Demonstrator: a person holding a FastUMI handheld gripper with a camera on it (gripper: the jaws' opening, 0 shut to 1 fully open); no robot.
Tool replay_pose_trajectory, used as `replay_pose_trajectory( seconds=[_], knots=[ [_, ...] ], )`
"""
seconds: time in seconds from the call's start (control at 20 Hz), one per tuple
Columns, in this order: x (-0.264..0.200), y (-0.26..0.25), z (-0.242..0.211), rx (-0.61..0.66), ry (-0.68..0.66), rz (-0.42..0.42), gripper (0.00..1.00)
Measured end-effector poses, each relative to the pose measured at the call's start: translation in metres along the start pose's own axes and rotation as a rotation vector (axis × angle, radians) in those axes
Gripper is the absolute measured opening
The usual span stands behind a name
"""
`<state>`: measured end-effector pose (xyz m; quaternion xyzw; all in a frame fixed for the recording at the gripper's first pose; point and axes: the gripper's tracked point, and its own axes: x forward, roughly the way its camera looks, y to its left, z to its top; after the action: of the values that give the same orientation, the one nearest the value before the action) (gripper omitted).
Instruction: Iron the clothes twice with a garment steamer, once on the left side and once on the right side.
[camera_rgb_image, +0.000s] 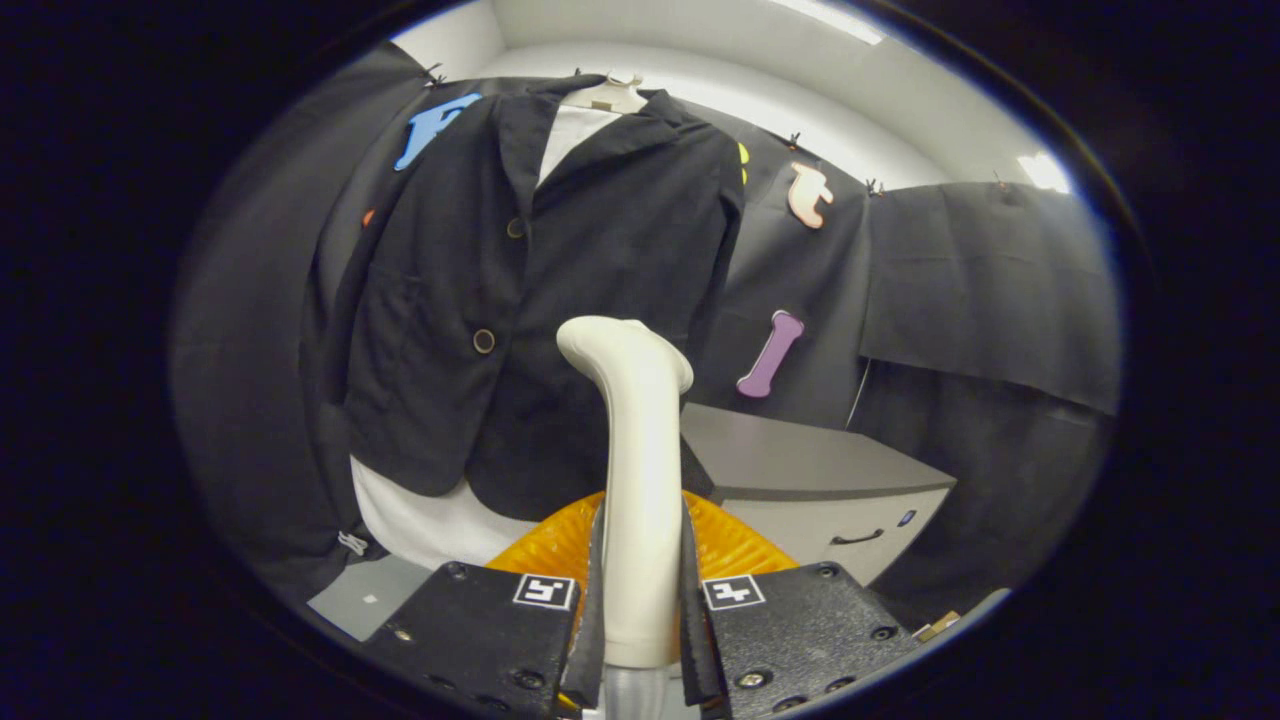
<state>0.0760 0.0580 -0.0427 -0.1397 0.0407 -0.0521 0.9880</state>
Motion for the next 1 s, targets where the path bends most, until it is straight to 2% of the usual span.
replay_pose_trajectory(
  seconds=[0.6,0.9,1.0],
  knots=[
    [0.000,0.023,-0.083,-0.066,0.201,0.110,0.33],
    [0.002,0.022,-0.096,-0.107,0.240,0.131,0.33],
    [-0.005,0.022,-0.092,-0.080,0.270,0.144,0.33]
  ],
)
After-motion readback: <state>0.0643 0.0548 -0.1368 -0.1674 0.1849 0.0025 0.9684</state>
